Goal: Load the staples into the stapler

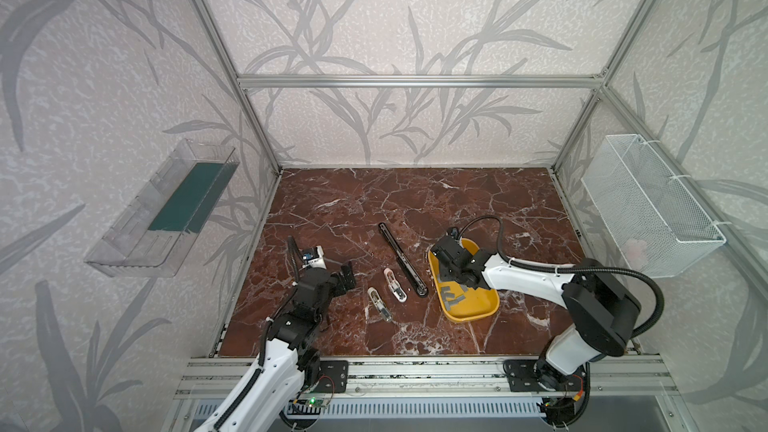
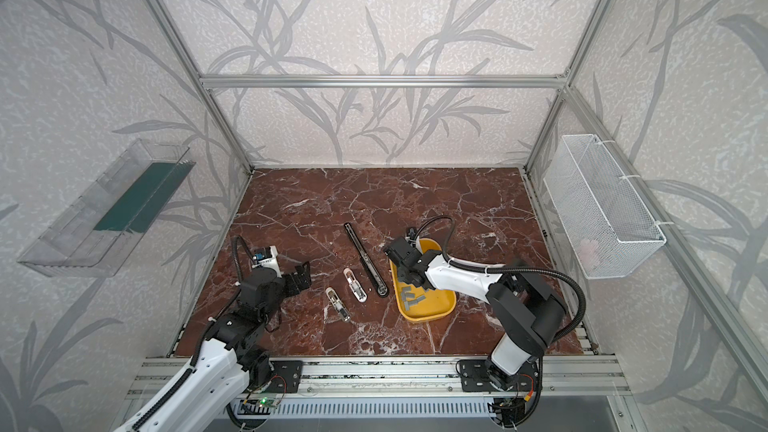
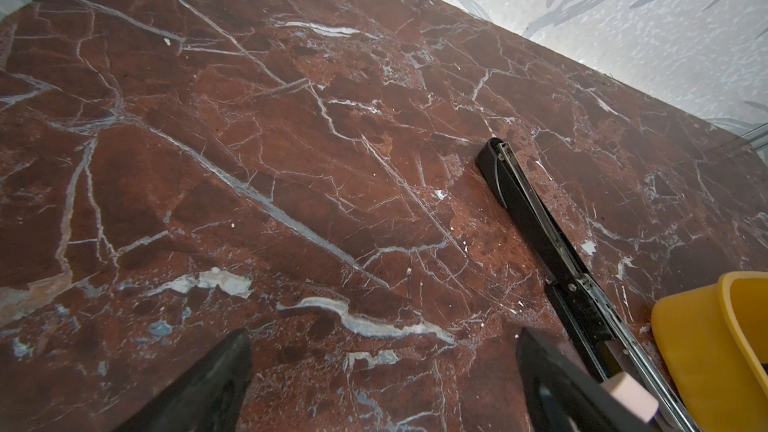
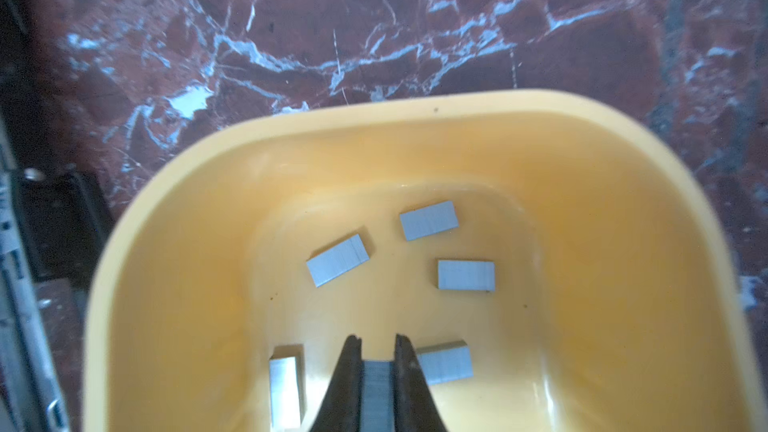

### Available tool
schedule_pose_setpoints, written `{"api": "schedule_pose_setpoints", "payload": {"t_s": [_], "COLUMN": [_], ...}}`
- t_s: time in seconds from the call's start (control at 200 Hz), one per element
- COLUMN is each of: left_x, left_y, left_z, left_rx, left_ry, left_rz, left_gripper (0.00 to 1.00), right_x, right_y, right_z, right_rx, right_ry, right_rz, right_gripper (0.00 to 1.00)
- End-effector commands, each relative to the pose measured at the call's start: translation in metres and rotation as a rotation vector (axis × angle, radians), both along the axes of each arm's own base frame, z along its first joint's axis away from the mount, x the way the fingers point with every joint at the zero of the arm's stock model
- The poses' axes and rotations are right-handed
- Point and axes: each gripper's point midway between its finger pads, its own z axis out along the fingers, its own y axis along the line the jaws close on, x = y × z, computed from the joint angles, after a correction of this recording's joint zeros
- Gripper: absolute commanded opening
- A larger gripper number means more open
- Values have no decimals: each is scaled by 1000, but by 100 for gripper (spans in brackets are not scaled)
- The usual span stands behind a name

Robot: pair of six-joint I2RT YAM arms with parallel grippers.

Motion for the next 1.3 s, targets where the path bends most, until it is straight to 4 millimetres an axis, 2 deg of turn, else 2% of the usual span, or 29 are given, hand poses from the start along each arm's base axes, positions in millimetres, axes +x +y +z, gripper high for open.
{"api": "schedule_pose_setpoints", "payload": {"t_s": [0.0,0.33,0.44,0.56,0.68,0.95,1.035,1.125,1.295], "left_x": [1,-14,-15,-14,-14,-8,-7,-8,-11], "left_y": [-1,4,4,2,0,-2,-9,-15,-12], "left_z": [16,32,32,29,29,26,27,31,35], "left_rx": [-34,-84,-84,-85,-85,-79,-91,-103,-111], "left_ry": [-41,-158,-161,-143,-134,-119,-115,-135,-173], "left_rz": [5,8,9,-3,-13,-12,-51,-82,-74], "left_gripper": [99,99,99,99,99,99,99,99,99], "right_x": [-5,-33,-42,-54,-63,-51,-43,-38,-34], "right_y": [-3,19,42,75,105,138,141,141,124], "right_z": [23,67,84,91,88,82,79,63,38], "right_rx": [-6,137,171,197,223,174,155,134,74], "right_ry": [-89,-267,-341,-382,-411,-394,-397,-347,-288], "right_rz": [54,281,392,543,653,721,701,676,604], "right_gripper": [13,11,11,11,11,10,9,8,7]}}
